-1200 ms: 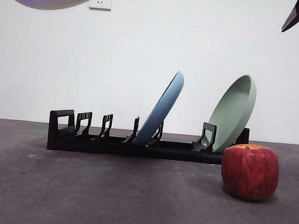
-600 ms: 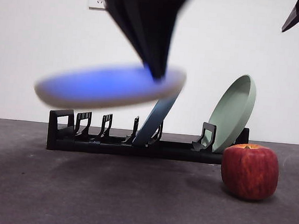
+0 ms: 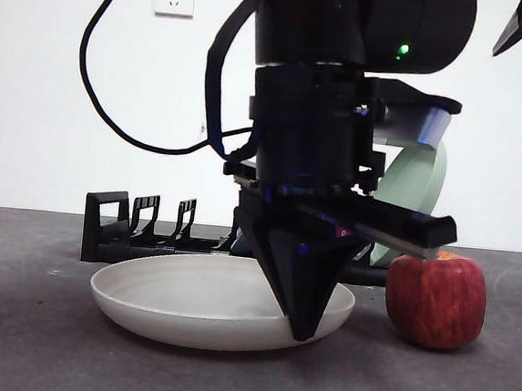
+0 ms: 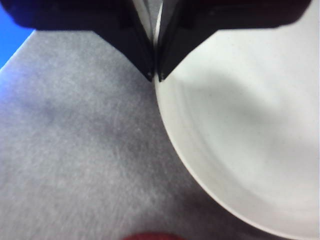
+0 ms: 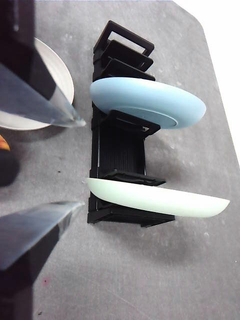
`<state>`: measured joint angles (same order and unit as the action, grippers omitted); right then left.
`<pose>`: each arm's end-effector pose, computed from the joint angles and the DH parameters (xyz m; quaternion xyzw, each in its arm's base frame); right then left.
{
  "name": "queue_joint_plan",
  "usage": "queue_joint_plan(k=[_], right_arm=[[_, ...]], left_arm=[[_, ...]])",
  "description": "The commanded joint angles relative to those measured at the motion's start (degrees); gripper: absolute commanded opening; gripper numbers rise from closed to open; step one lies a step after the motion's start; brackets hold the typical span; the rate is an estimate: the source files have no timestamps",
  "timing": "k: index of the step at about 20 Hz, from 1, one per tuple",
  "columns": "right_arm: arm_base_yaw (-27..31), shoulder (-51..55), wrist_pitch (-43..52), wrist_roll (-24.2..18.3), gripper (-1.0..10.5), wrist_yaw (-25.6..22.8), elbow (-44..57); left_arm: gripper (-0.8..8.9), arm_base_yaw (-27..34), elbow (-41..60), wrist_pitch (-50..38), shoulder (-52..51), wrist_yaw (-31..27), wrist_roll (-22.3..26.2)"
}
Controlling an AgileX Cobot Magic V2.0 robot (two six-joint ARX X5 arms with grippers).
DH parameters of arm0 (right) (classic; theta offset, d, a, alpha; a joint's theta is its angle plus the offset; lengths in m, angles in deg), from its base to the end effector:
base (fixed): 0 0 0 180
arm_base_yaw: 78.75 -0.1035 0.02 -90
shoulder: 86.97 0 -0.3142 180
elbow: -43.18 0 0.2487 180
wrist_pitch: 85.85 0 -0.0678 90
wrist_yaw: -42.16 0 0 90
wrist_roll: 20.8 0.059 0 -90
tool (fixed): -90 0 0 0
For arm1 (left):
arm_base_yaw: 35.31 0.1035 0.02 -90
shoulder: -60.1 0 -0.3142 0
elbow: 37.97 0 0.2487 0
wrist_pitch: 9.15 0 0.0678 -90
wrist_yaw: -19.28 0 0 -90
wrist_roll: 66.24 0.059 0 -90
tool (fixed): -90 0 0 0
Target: Take the yellow plate from the plate rack,put the plate on the table,take the apple from the table,put the apple in the plate
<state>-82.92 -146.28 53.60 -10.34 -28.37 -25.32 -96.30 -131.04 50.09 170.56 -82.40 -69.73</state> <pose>0.2086 0.0349 0.3492 0.1217 0.2847 0.1720 0.9352 0.2026 -0.3407 0.2014 0.3455 0.5092 -0.3119 0.7239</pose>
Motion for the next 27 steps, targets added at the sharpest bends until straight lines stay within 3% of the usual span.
queue_joint_plan(k=[1,3,5,9,12,18,21,23,27], right_arm=[[-0.1,-0.2,0.3,-0.7,2.5,0.0,-0.2],[-0.1,-0.2,0.3,-1.4,2.5,0.0,-0.2],[-0.3,-0.2,0.8,-3.1,2.6,0.0,-0.2],[-2.3,-0.2,0.5,-4.8,4.2,-0.3,-0.2],[-6.1,-0.5,0.3,-6.2,4.2,-0.9,-0.2],[-18.6,-6.9,-6.9,-9.1,4.5,-14.9,-3.5],[-22.4,-12.3,-10.3,-9.0,4.5,-15.6,-3.5],[-24.5,-17.0,-11.6,-9.0,4.5,-19.2,-3.5],[-25.2,-26.1,-11.5,-8.5,4.5,-21.1,-3.5]], left_arm=[[0.41,-0.1,0.6,0.7,0.5,0.0,0.5],[2.62,0.8,0.6,2.0,0.4,-0.1,0.5],[3.39,1.1,0.6,2.4,0.3,-0.2,0.5],[3.45,0.8,0.6,2.3,-6.0,-0.3,0.5],[3.45,0.8,0.6,2.0,-15.3,-0.9,0.5],[3.45,1.1,0.6,-2.3,-39.8,-15.0,0.6],[3.45,1.1,0.6,-4.0,-49.5,-21.3,0.7],[3.45,1.1,0.6,-3.5,-54.8,-24.6,0.7],[3.45,1.1,0.6,-0.7,-62.1,-27.4,0.5]])
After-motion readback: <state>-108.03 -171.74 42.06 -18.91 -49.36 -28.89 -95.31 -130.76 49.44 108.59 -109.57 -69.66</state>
